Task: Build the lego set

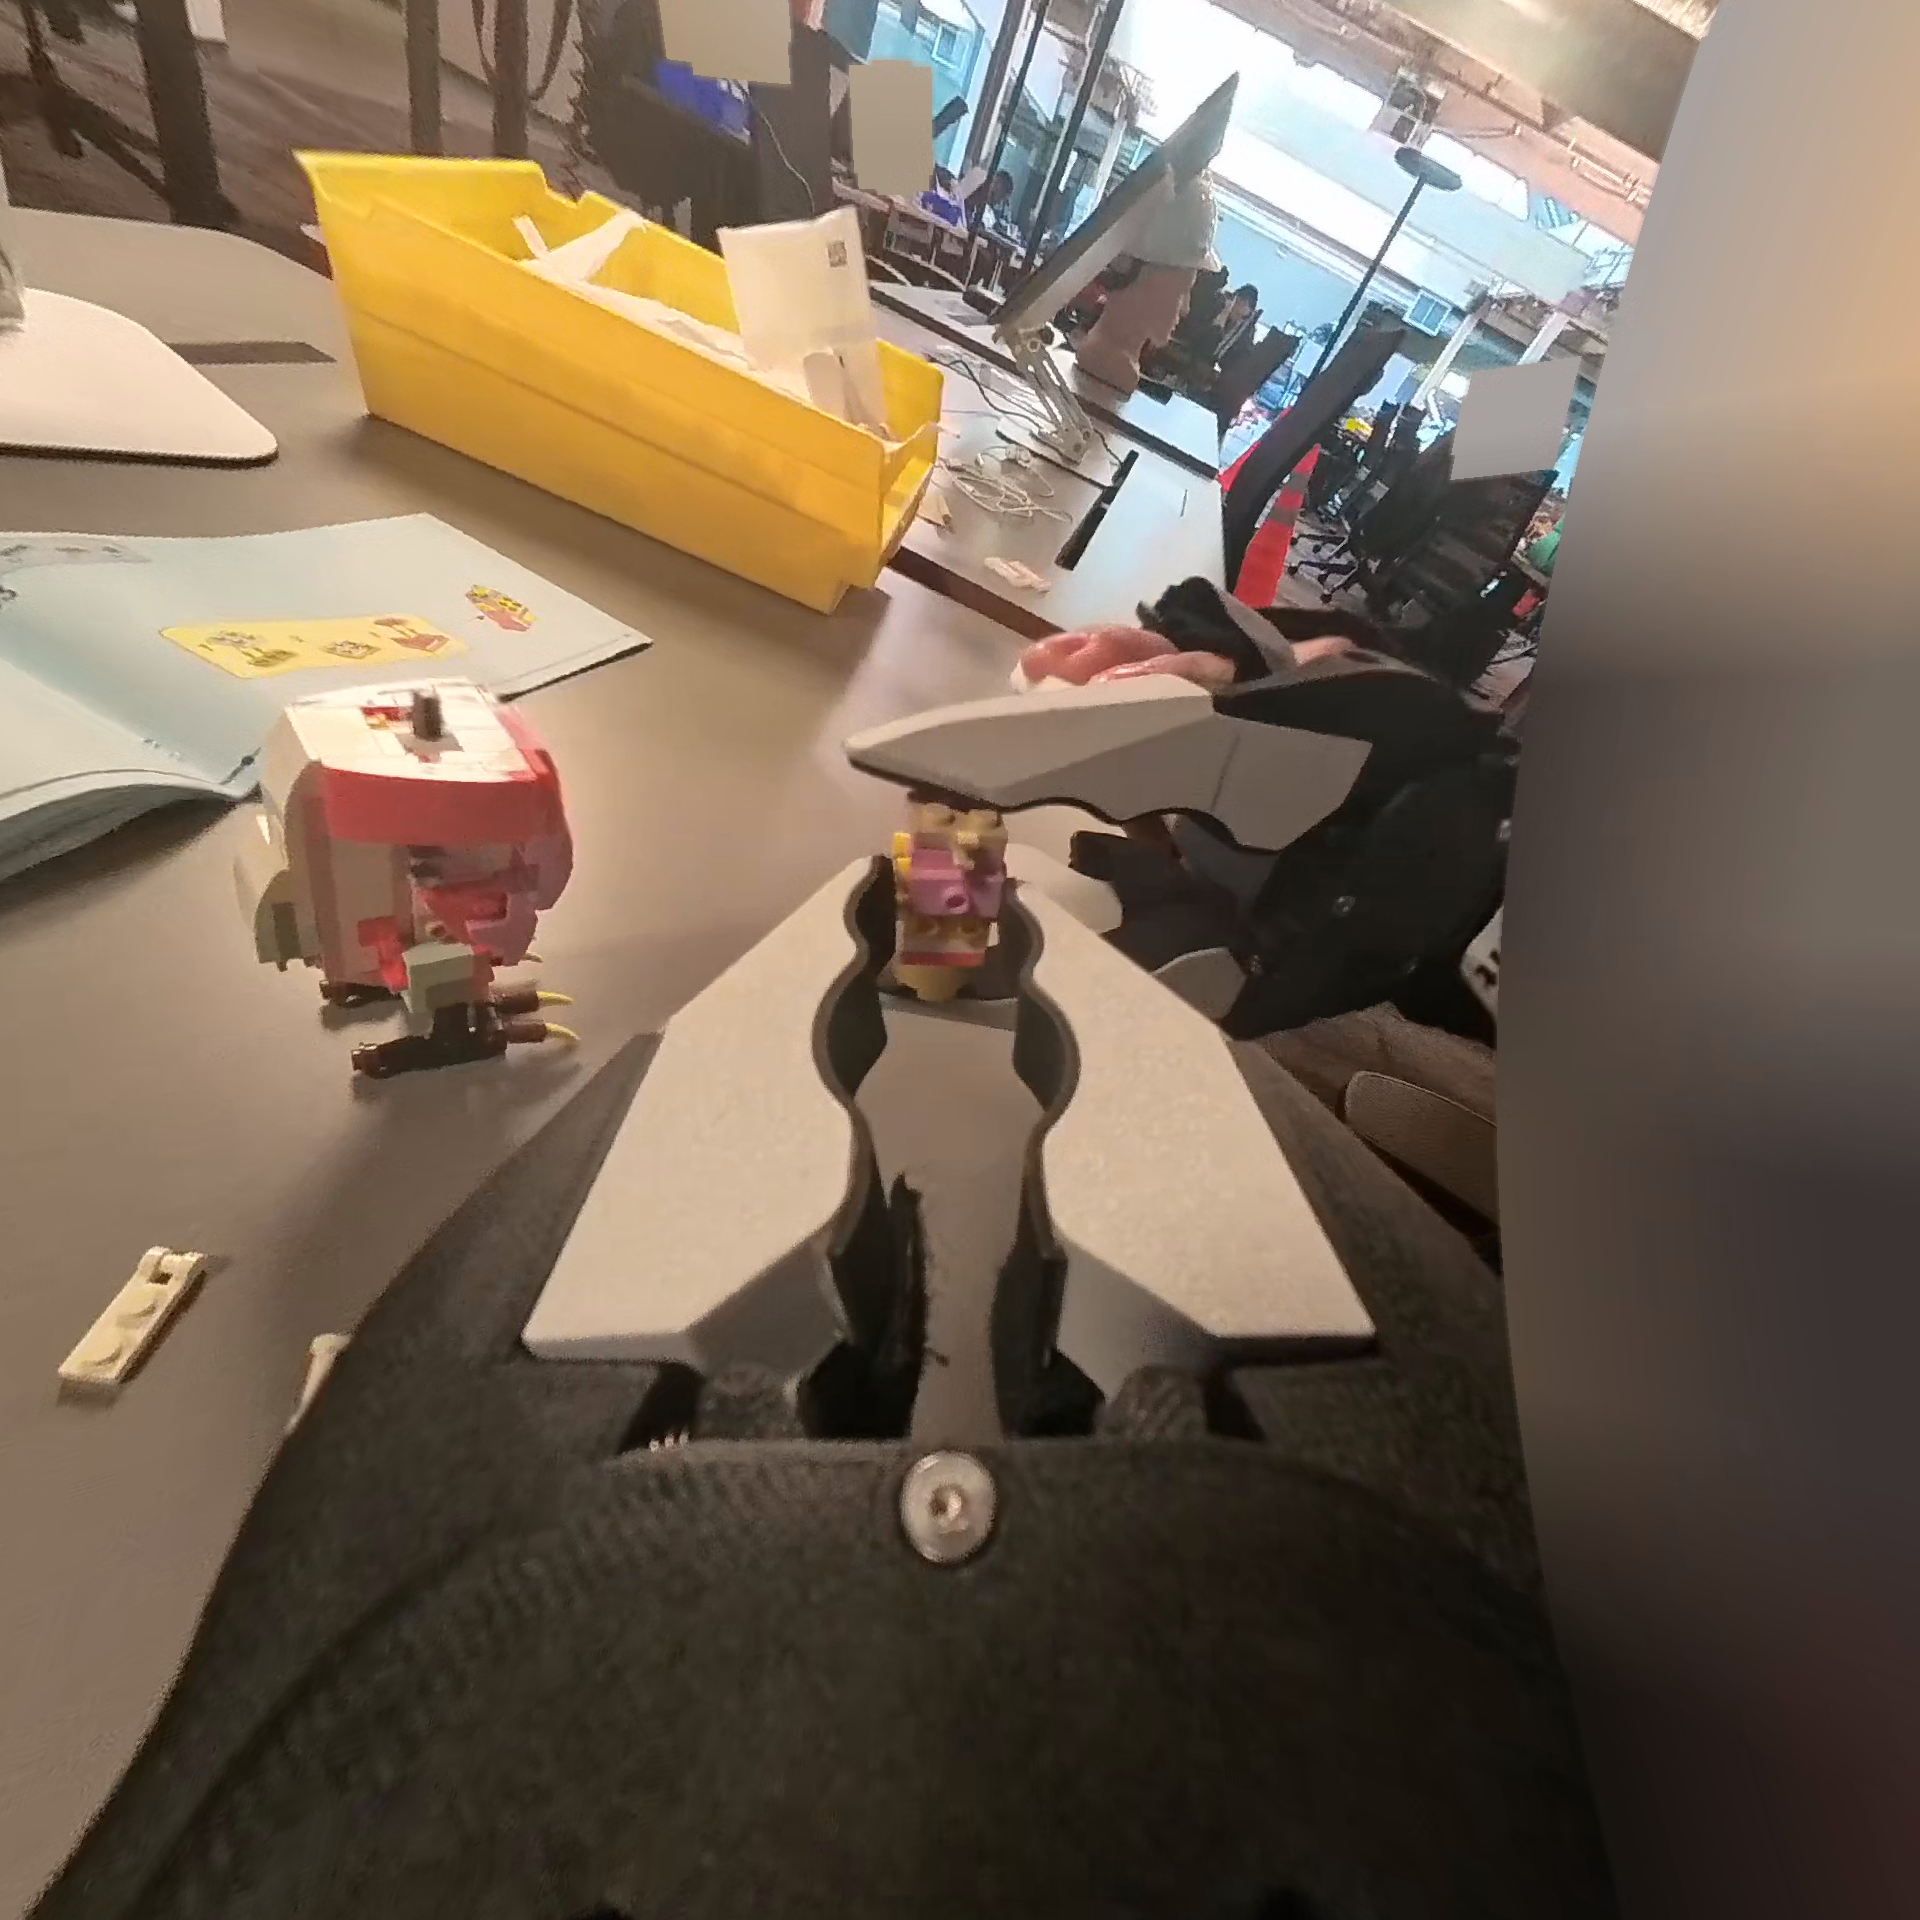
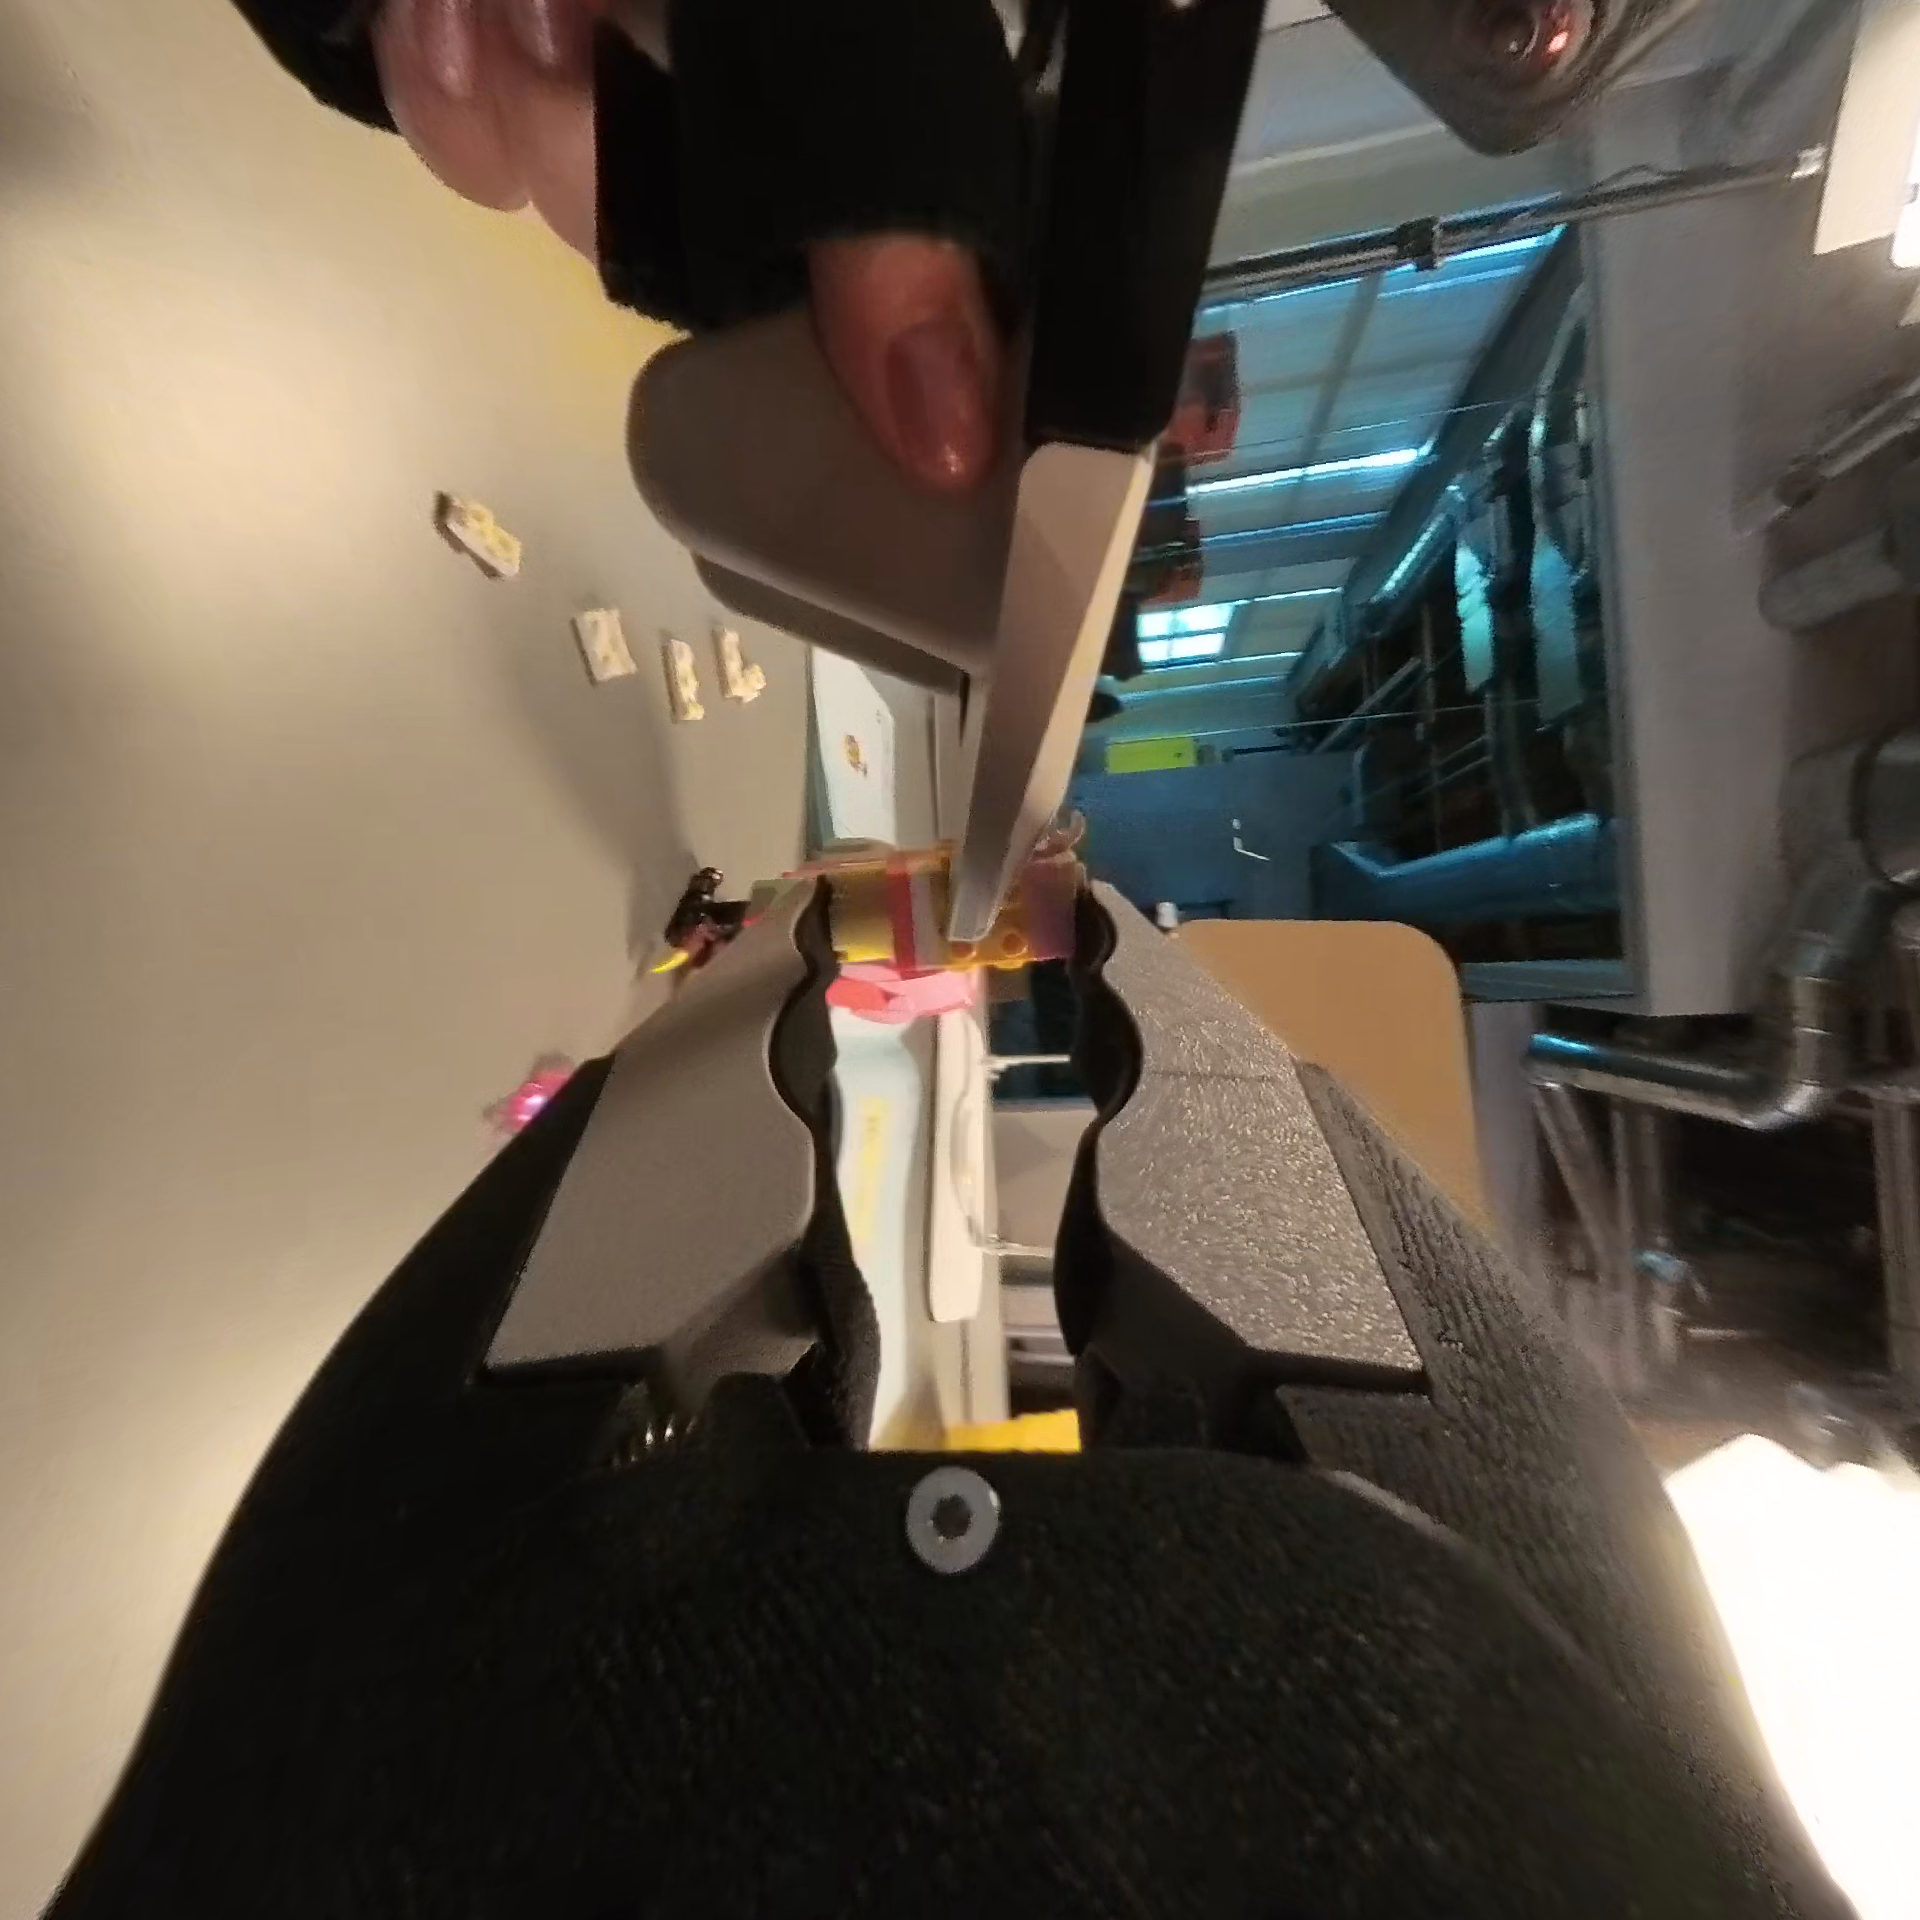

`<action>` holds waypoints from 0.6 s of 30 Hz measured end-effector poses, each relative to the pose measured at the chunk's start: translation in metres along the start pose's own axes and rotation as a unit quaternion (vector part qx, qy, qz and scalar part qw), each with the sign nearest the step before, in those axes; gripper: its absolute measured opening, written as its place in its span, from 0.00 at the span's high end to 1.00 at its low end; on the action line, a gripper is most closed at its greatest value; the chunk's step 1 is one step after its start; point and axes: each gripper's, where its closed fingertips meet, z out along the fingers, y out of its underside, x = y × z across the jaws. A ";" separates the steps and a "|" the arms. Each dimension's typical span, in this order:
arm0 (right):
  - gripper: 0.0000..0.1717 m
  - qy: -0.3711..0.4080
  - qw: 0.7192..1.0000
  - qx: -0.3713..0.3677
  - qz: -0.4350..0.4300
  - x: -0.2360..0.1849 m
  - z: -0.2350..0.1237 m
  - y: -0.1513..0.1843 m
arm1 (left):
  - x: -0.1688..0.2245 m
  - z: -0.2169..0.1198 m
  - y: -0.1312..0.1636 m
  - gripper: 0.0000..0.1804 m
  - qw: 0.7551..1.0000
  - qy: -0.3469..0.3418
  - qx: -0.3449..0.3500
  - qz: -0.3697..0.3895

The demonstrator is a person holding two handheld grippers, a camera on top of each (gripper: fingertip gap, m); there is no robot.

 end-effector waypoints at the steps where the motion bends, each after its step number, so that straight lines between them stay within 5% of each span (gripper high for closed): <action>1: 0.75 -0.010 1.000 0.006 0.016 -0.003 0.000 0.000 | 0.000 0.000 0.002 0.91 1.000 0.007 -0.004 -0.006; 6: 0.73 -0.068 0.977 0.059 0.194 -0.009 -0.003 -0.005 | 0.003 0.000 0.003 0.90 0.995 0.068 0.002 -0.066; 10: 0.68 -0.065 0.974 0.070 0.207 -0.007 -0.007 -0.005 | -0.001 -0.002 0.007 0.90 0.994 0.077 -0.003 -0.080; 18: 0.76 -0.064 0.982 0.088 0.153 -0.009 -0.013 -0.010 | 0.005 -0.006 0.006 0.90 0.987 0.122 -0.005 -0.107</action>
